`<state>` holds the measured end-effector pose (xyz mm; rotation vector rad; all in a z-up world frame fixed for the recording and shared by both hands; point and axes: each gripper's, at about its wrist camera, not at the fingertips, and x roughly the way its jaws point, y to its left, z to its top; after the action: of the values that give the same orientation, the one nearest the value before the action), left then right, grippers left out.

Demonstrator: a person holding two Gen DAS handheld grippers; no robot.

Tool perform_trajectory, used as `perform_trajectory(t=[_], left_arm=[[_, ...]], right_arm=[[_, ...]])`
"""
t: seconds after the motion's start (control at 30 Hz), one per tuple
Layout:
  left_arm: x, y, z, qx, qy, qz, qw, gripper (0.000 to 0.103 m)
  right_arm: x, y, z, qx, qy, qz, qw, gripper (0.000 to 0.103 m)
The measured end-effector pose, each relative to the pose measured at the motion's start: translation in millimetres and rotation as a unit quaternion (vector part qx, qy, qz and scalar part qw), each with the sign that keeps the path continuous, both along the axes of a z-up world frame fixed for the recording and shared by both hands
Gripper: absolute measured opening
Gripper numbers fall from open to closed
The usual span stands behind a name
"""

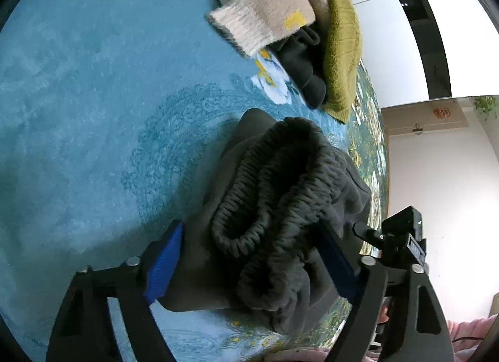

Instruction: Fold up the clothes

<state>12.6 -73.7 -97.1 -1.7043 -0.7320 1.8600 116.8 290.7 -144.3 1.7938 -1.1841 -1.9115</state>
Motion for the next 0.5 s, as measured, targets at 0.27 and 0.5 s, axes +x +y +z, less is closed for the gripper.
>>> perform_trajectory(t=[0.27,0.5], left_arm=[[9.3,1.3,15.0,-0.007,0.038,0.0,0.9993,0.06],[8.6,-25.2,33.5,0.032,0.063,0.061,0.9956,0.058]], right_arm=[[-10.1,-7.9,31.3,0.051,0.019,0.041,0.998,0.048],[-51.3,-45.1,87.0,0.098,0.106,0.126,0.981,0.048]])
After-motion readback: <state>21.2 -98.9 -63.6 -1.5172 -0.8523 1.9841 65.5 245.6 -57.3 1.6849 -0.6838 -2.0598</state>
